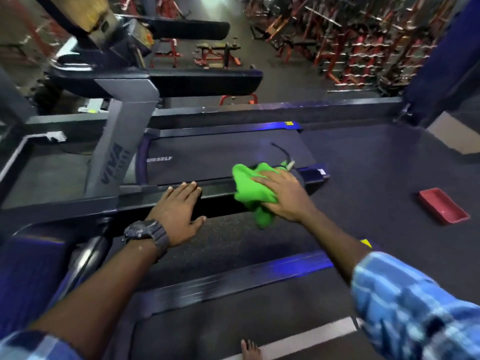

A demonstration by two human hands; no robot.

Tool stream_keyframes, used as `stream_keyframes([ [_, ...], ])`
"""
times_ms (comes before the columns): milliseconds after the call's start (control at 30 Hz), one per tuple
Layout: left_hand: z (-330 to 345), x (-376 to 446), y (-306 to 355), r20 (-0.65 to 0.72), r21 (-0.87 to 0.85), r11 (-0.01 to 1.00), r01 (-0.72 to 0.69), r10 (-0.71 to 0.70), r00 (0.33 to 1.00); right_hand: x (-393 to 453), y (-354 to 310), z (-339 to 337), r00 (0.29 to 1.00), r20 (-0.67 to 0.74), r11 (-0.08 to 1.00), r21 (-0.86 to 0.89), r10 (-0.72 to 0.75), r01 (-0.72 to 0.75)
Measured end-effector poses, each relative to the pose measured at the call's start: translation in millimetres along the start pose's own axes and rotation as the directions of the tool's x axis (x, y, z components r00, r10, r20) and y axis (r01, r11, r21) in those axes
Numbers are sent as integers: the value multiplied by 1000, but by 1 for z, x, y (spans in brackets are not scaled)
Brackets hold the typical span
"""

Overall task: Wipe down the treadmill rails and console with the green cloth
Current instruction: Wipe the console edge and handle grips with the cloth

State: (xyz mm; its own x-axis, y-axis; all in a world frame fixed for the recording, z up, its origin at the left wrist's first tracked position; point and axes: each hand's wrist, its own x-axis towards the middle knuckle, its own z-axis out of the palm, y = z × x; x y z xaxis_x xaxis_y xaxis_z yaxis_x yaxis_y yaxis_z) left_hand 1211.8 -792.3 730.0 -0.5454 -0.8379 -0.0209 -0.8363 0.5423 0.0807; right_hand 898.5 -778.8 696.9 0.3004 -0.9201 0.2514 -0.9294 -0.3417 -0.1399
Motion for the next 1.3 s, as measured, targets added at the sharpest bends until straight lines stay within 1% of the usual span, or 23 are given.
stream_keyframes([
  [33,-2,-8,-12,-10,18,999,41,-41,999,-1,10,-4,1000,16,1000,-4,-5,5],
  [100,-3,-22,-37,-20,46,990,134,-133,991,9,11,-10,988,-9,986,-69,155,-155],
  [167,-5,-39,-65,-16,61,968,245,-244,970,37,-18,-9,922,-66,910,-146,383,-388],
  [233,-5,-55,-84,-4,63,946,317,-318,948,64,-62,-6,874,-4,860,-174,486,-480],
  [300,-3,-62,-90,17,68,946,316,-318,948,84,-106,5,907,67,905,-128,417,-406],
  [367,-2,-65,-92,36,57,953,299,-301,953,90,-144,20,960,70,961,-80,272,-266],
  [433,0,-66,-97,35,50,961,273,-275,961,79,-155,31,993,66,995,-42,95,-92],
  [500,1,-70,-105,53,51,969,243,-246,968,65,-132,23,973,158,984,-31,-170,177],
  [567,3,-76,-110,62,51,971,234,-237,970,57,-97,12,907,265,938,-22,-329,346],
  [633,5,-79,-109,67,46,971,235,-238,969,63,-82,4,919,263,952,-3,-294,305],
  [667,5,-79,-107,66,37,970,239,-241,968,69,-88,3,947,227,973,22,-228,229],
  [733,4,-77,-105,55,10,968,251,-251,966,83,-124,9,988,145,998,46,-56,50],
  [767,2,-77,-104,49,-14,968,249,-248,968,90,-149,17,994,111,999,47,-12,7],
  [800,-1,-77,-105,46,-52,969,243,-241,969,96,-176,26,997,80,999,41,-23,20],
  [867,-2,-81,-108,30,-142,963,229,-227,973,102,-223,53,986,49,986,-46,-158,161],
  [967,2,-88,-108,-5,-170,959,228,-232,973,94,-234,79,910,45,880,-240,-412,410],
  [1000,4,-89,-107,-6,-164,958,234,-238,971,91,-221,79,850,61,795,-325,-523,513],
  [1067,5,-90,-104,-5,-150,955,257,-260,966,83,-183,71,685,213,563,-429,-697,706],
  [1133,5,-87,-103,-13,-128,950,286,-290,957,81,-149,55,543,333,378,-446,-771,811],
  [1167,5,-87,-103,-20,-128,946,297,-302,953,83,-140,47,494,372,311,-453,-786,835],
  [1200,6,-85,-103,-26,-137,942,305,-312,950,86,-135,42,464,397,269,-456,-791,848],
  [1233,8,-85,-103,-33,-145,939,313,-321,947,90,-137,39,462,420,250,-467,-781,848],
  [1300,9,-83,-101,-55,-149,935,323,-334,941,96,-154,44,504,396,271,-512,-768,815],
])
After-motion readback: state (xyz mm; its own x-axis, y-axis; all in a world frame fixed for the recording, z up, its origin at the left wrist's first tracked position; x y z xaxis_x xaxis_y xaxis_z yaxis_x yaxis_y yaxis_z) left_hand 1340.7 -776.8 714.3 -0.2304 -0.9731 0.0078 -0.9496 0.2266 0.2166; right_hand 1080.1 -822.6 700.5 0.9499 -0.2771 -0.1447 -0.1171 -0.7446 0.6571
